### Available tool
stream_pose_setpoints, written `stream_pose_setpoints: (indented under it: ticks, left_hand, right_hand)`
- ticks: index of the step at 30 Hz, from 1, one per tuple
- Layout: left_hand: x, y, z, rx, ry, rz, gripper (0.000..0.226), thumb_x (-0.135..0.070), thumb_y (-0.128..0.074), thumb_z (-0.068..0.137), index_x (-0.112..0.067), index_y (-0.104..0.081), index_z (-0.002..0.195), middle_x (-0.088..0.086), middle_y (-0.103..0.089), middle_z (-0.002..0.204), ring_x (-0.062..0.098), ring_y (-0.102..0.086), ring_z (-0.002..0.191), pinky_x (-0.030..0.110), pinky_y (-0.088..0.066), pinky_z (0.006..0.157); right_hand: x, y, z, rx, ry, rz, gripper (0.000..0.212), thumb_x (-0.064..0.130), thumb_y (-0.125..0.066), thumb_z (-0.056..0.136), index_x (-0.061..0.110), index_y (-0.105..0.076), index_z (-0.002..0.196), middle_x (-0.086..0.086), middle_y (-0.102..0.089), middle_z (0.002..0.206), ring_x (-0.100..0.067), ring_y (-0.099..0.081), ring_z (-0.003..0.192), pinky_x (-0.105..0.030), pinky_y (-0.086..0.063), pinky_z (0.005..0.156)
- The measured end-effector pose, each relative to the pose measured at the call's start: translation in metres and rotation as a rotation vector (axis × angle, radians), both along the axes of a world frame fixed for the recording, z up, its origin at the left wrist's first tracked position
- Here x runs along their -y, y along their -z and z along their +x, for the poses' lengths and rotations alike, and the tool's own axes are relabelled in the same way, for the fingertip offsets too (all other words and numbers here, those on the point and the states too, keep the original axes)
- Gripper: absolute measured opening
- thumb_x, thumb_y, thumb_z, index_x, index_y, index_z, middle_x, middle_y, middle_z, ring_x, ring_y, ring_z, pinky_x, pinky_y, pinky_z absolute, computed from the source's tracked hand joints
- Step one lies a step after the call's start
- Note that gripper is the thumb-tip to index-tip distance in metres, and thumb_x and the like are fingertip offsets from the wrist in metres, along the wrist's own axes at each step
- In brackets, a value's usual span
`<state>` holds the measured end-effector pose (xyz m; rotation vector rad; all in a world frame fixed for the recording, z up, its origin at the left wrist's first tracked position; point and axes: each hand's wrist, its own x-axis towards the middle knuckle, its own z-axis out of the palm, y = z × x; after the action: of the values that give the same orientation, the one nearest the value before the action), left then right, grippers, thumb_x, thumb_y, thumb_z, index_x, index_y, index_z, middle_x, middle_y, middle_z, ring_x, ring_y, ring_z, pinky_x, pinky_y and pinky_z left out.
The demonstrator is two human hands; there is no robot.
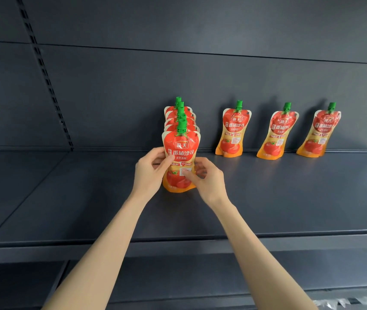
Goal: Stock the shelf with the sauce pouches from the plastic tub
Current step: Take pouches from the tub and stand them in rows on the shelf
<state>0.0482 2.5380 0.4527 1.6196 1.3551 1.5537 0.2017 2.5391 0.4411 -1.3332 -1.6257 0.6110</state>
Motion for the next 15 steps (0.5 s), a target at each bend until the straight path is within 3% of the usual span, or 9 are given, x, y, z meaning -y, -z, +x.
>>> stream_pose_setpoints:
  ticks: [6,11,15]
  left_hand:
    - [0.027,-0.002,0.006,-0.16,-0.197,0.117,0.028,-0.023,-0.064,0.087,-0.015,-0.061,0.113,-0.006,-0.058,0.109,0.007,-0.055,0.1,0.013,-0.043,0.079]
    - [0.05,-0.025,0.04,-0.285,-0.08,0.147,0.026,-0.023,-0.063,0.087,-0.013,-0.062,0.112,-0.001,-0.062,0.113,0.013,-0.057,0.105,0.027,-0.049,0.085]
    - [0.074,-0.039,0.095,-0.344,0.025,0.181,0.024,-0.021,-0.064,0.087,-0.015,-0.063,0.11,-0.008,-0.062,0.105,0.005,-0.057,0.099,0.016,-0.044,0.083]
  right_hand:
    - [0.021,-0.013,0.023,0.027,0.058,0.036,0.031,0.023,-0.062,0.089,0.013,-0.059,0.119,-0.003,-0.065,0.109,-0.013,-0.059,0.097,-0.028,-0.05,0.086]
    - [0.05,-0.032,0.067,0.028,0.127,0.078,0.026,0.021,-0.058,0.091,0.013,-0.061,0.116,-0.002,-0.066,0.112,-0.015,-0.06,0.102,-0.029,-0.048,0.089]
    - [0.087,-0.039,0.123,0.023,0.222,0.083,0.024,0.023,-0.058,0.092,0.015,-0.062,0.115,0.001,-0.066,0.112,-0.014,-0.059,0.103,-0.03,-0.048,0.091]
